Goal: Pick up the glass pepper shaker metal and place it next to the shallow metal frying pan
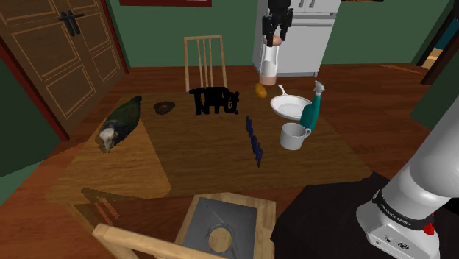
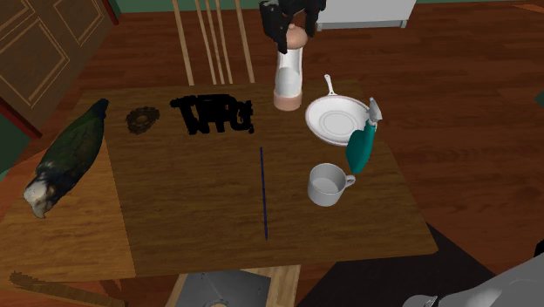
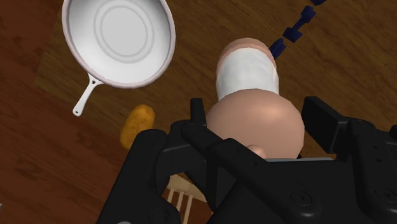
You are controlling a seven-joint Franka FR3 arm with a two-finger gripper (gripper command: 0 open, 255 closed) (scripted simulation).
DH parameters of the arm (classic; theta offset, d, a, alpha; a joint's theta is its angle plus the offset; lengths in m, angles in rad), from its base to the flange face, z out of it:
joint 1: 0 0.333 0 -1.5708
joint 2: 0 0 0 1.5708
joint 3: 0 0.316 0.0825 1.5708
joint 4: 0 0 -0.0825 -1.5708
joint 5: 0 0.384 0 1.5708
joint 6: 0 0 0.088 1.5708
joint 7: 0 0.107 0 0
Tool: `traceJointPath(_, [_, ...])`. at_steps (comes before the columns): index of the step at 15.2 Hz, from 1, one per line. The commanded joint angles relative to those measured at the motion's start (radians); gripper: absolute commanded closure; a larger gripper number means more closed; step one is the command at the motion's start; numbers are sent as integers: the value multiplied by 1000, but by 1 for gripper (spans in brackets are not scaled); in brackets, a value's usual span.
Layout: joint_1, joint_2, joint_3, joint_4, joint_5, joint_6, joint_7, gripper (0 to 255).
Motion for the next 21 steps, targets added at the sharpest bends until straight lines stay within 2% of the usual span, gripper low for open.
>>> traceJointPath(1, [-21, -16, -17, 13, 3, -24, -42, 255])
traceJointPath(3, [-38, -25, -31, 26, 5, -41, -77, 255])
traceJointPath(21, [-44, -84, -36, -292, 11, 218, -49, 255])
